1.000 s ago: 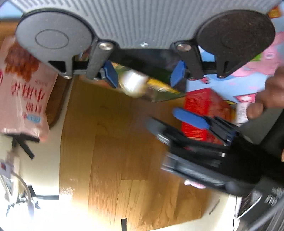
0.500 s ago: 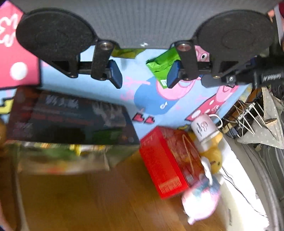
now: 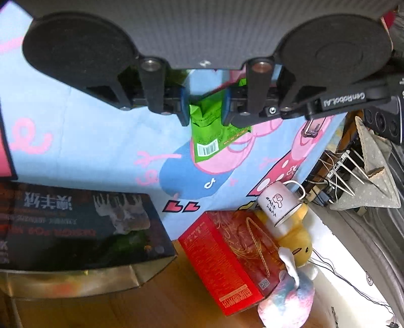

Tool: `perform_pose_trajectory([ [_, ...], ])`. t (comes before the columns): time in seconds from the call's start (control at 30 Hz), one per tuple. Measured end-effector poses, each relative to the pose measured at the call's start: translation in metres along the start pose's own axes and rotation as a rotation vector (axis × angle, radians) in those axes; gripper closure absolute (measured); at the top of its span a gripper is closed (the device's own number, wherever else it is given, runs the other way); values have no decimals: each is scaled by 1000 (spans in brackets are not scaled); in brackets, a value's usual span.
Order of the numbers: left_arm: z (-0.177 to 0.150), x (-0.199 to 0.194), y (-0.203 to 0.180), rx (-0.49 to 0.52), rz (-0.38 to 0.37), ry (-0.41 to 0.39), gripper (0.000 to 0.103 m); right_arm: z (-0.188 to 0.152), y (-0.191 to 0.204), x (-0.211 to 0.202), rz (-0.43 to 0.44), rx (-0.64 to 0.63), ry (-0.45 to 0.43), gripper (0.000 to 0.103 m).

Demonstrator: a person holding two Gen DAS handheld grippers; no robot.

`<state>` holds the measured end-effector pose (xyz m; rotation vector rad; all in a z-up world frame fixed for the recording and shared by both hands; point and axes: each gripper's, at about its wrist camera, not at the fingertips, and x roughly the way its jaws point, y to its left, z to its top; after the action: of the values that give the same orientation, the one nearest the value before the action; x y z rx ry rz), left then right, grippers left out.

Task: Organize snacks
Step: 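Grasp the green square snack pack with the left tool and lift it, then drop the green square pack into the black tin box, then move the left tool to the translucent green snack pack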

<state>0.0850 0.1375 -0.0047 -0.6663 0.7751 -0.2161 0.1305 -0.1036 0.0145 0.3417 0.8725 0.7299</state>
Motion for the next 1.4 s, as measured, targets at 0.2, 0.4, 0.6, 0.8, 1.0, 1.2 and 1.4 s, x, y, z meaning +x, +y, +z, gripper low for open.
perform_pose_trajectory([
  [0.2, 21, 7, -44, 79, -55, -15, 64, 18, -3, -29, -28, -15, -93, 76],
  [0.4, 62, 46, -111, 186, -117, -27, 64, 62, -25, -72, -79, -1, -241, 76],
  [0.6, 81, 101, -147, 241, -86, -6, 64, 95, -68, -75, -138, 65, -309, 76],
  [0.8, 88, 144, -148, 230, -6, 9, 58, 103, -111, -52, -152, 133, -310, 77],
  [1.0, 81, 105, -140, 287, -28, -54, 50, 90, -101, -68, -239, 49, -430, 58],
  [1.2, 50, 46, -100, 264, -62, -44, 42, 40, -82, -96, -135, 33, -402, 58],
  [1.4, -6, 35, -54, 188, -82, 84, 42, -22, -80, -75, -46, 124, -206, 58],
])
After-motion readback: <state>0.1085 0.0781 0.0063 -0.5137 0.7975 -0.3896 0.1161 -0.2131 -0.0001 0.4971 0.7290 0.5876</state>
